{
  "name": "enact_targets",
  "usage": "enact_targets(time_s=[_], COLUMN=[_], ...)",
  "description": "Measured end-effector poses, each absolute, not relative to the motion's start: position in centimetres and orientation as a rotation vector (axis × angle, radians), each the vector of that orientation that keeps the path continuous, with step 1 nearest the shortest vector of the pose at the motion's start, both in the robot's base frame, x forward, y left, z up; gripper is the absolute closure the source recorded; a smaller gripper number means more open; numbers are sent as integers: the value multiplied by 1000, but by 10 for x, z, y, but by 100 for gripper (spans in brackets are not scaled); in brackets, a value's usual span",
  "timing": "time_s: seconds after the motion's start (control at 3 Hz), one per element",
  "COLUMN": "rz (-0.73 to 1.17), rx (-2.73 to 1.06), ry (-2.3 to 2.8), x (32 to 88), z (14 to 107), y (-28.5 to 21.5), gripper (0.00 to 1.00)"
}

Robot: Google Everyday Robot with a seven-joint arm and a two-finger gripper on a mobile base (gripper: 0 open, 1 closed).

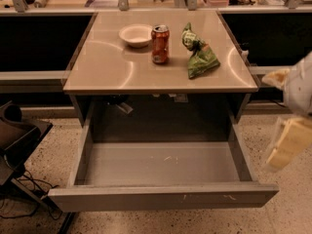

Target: Close top drawer

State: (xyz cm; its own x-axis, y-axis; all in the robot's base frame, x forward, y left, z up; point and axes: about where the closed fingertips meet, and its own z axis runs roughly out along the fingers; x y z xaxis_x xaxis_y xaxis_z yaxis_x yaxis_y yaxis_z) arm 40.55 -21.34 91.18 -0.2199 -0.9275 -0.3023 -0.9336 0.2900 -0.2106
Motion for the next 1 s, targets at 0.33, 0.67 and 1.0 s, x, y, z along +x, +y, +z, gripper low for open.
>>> enact_targets(time_s=[0.33,0.67,1.0], rz=[157,262,262], rx=[-1629,-1699,-1699], ry=[2208,2225,2225], x=[370,335,335], z=[847,787,787], y=[-220,-230,-230], gripper=[0,0,0])
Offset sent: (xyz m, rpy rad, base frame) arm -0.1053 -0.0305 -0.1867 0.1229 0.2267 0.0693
